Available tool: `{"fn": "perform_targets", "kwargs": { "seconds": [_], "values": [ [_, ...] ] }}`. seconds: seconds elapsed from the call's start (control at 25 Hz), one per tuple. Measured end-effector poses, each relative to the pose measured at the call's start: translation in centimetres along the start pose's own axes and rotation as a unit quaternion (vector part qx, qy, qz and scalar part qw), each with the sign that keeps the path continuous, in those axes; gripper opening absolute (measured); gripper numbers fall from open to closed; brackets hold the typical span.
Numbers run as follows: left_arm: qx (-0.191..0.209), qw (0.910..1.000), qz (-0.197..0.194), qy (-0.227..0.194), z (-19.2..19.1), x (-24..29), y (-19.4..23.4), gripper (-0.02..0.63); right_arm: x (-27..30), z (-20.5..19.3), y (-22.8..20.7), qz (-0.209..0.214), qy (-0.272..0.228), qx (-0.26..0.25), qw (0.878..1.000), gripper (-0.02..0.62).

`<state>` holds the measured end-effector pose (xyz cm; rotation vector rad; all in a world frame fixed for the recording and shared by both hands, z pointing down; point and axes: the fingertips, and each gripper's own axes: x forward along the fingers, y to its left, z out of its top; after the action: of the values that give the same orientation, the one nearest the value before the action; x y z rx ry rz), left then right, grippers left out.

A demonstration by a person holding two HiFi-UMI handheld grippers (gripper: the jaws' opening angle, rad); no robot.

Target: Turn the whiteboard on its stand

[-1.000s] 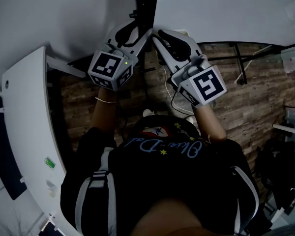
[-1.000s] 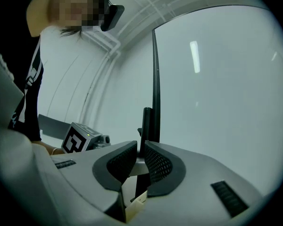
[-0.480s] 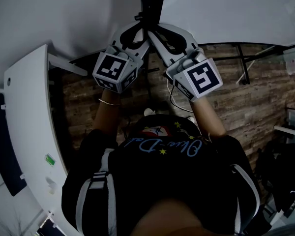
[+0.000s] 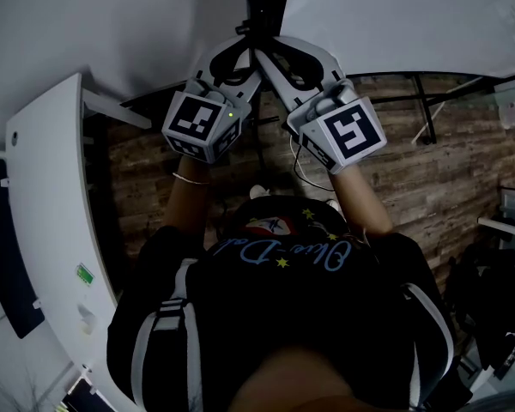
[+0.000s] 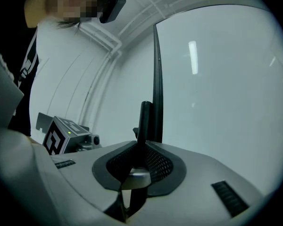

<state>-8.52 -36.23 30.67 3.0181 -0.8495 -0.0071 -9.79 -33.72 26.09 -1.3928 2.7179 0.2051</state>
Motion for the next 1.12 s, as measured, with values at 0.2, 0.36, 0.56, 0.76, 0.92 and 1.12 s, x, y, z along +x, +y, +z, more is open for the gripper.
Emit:
{"fn": "perform_targets", "kwargs": {
  "seconds": [0.2,0.36,0.56,0.76,0.92,1.12],
  "values": [
    [-0.005,1.0000,0.003,0.003,-0.3,-0.1,0.0,0.184,-0.1,-0.1,0.0,0.002,-0.003,0.002,1.000,0.063],
    [-0.005,0.9999,0.006,0.008,-0.4,0.0,-0.4,0.184,-0.4,-0.1,-0.1,0.002,-0.004,0.005,1.000,0.063],
    [-0.007,0.9999,0.008,0.008,-0.5,-0.3,-0.8,0.184,-0.9,-0.1,0.3,0.005,-0.006,0.005,1.000,0.063],
    [-0.008,0.9999,0.012,0.009,-0.6,-0.4,-1.1,0.184,-1.2,-0.1,0.3,0.007,-0.005,0.006,1.000,0.063],
    [-0.007,0.9998,0.014,0.009,-0.5,-0.3,-2.0,0.184,-2.1,0.1,0.4,0.007,-0.009,0.009,1.000,0.063],
    [-0.007,0.9998,0.019,0.008,-0.5,-0.8,-2.9,0.184,-3.0,0.3,0.9,0.011,-0.012,0.010,1.000,0.064]
  ]
}}
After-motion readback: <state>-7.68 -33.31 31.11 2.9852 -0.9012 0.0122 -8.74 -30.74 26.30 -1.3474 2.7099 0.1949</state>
